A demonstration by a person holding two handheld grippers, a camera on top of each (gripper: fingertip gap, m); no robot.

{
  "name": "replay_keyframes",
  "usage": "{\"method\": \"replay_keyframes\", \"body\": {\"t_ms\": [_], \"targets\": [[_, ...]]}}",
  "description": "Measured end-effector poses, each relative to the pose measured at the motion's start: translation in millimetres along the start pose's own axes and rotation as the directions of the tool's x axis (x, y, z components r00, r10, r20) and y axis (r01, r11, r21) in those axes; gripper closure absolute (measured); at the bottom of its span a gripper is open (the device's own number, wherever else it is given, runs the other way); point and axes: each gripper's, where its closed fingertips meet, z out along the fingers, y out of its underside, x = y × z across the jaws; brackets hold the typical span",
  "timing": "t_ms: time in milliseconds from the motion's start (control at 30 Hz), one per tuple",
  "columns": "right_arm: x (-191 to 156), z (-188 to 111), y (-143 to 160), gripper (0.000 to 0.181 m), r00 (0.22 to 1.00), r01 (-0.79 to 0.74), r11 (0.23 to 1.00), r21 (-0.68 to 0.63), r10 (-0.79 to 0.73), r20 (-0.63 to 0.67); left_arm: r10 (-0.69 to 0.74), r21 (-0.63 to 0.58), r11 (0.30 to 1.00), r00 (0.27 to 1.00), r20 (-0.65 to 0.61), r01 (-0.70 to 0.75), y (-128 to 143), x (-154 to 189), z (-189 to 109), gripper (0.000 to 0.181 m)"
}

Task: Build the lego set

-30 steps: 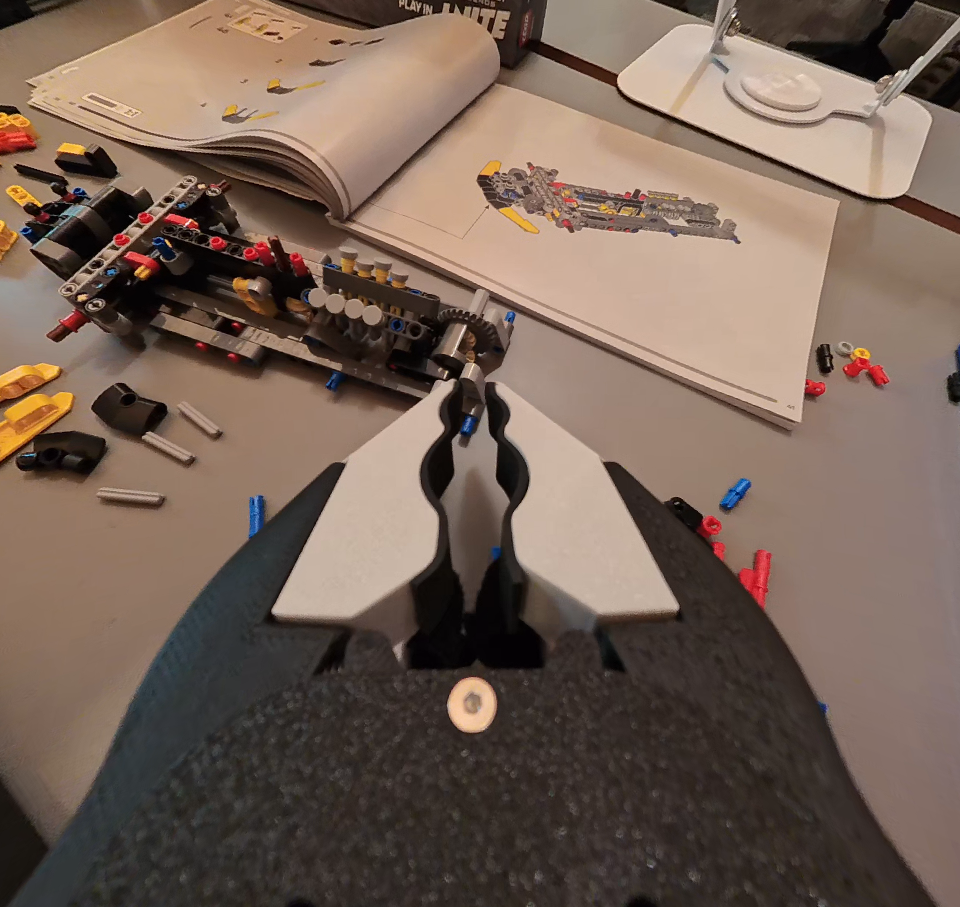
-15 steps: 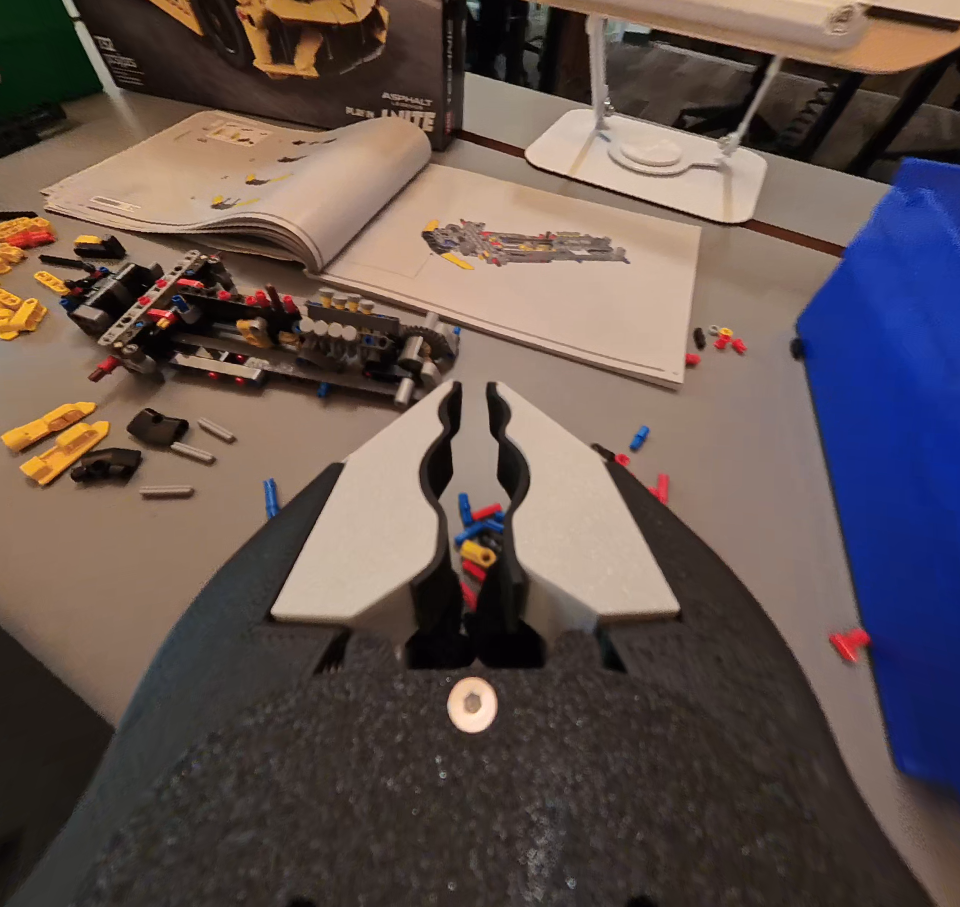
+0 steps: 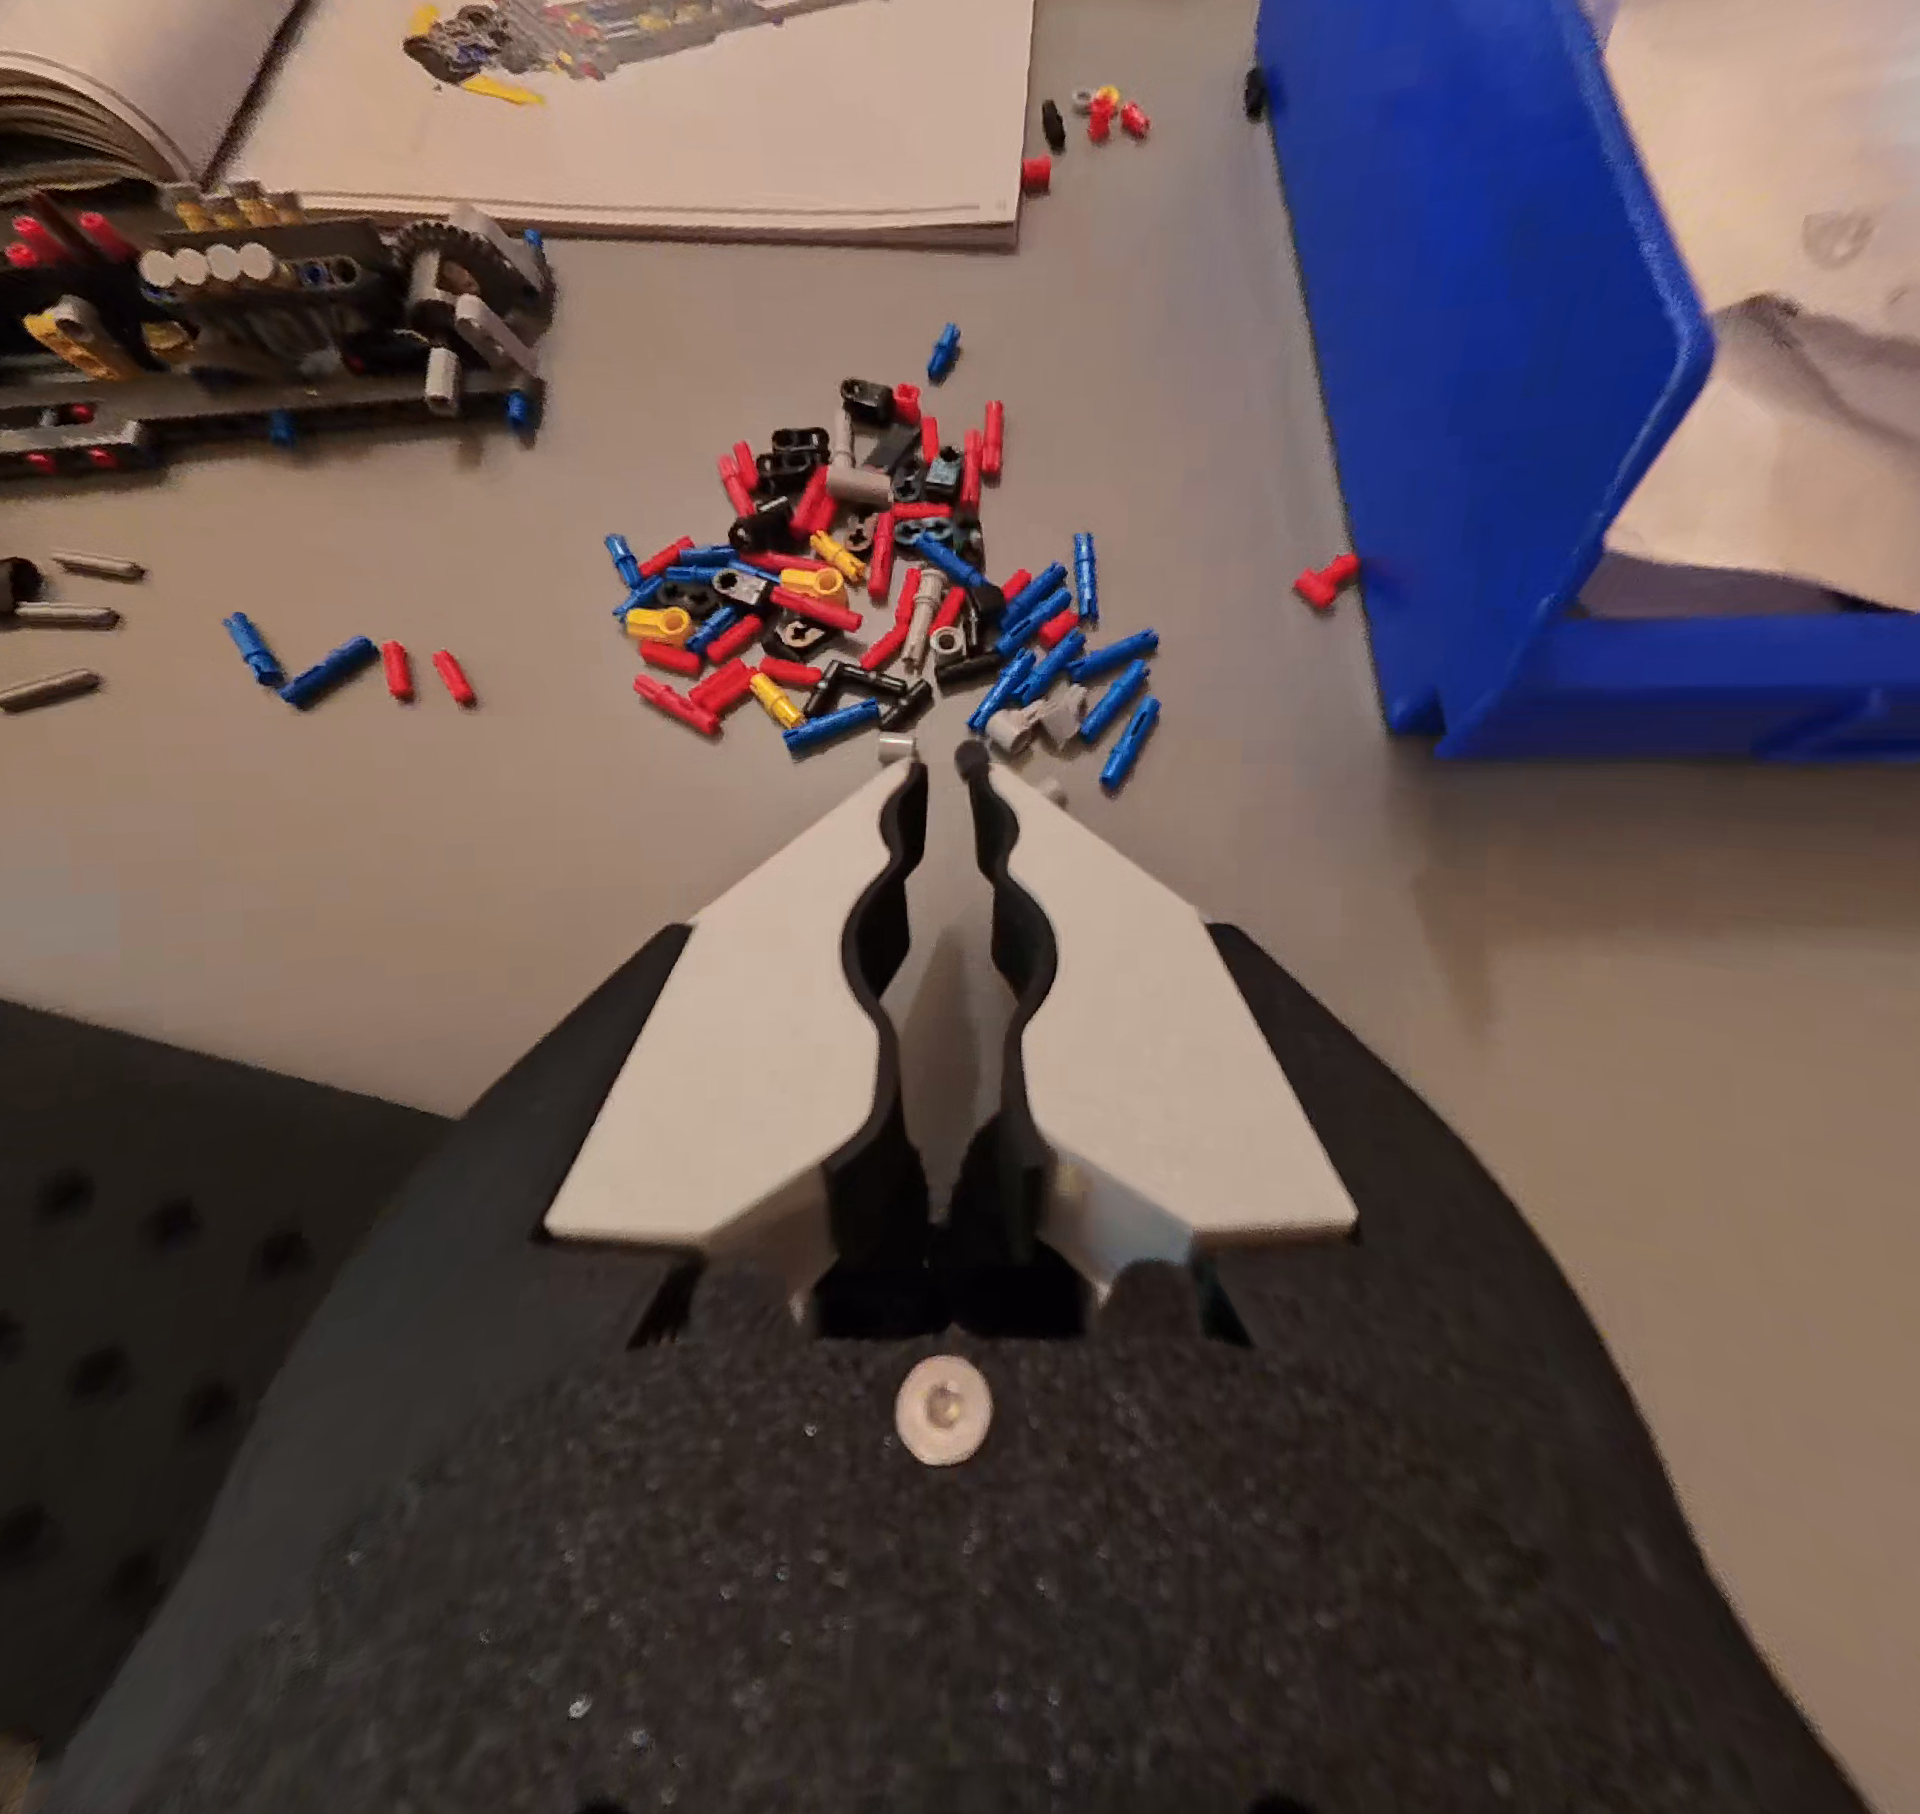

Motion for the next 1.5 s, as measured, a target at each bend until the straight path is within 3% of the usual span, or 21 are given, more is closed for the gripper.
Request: {"method": "replay_keyframes", "body": {"t_ms": [200, 333, 567, 733, 967, 1233, 1500], "targets": [[-5, 19, 2, 0.169, 0.994, 0.047, 0.996, -0.071, -0.039, 0.101, -0.040, -0.047, 0.998, 0.999, -0.006, 0.040, 19, -4, 4, 0.153], [-13, 27, -11, 0.168, 0.988, 0.091, 0.995, -0.051, -0.084, 0.131, -0.044, -0.027, 0.999, 0.999, 0.015, 0.044, 17, -11, 2, 0.153], [-50, 50, -29, 0.169, 0.966, 0.148, 0.989, -0.027, -0.139, 0.217, -0.108, -0.014, 0.994, 0.992, -0.062, 0.107, 13, -1, 5, 0.153], [-51, 63, -32, 0.169, 0.960, 0.192, 0.980, -0.043, -0.179, 0.214, -0.091, -0.015, 0.996, 0.994, -0.052, 0.090, 15, -1, 4, 0.153], [-18, 46, -19, 0.169, 0.982, 0.164, 0.982, -0.092, -0.154, 0.110, -0.100, -0.022, 0.995, 0.993, -0.058, 0.099, 17, -2, 6, 0.153], [-28, 42, -6, 0.170, 0.984, 0.141, 0.983, -0.118, -0.126, 0.128, -0.074, -0.019, 0.997, 0.996, -0.056, 0.073, 15, 0, 6, 0.154], [3, 28, -6, 0.170, 0.987, 0.156, 0.976, -0.151, -0.151, 0.045, -0.082, -0.026, 0.996, 0.995, -0.062, 0.080, 18, -1, 4, 0.153]]}}
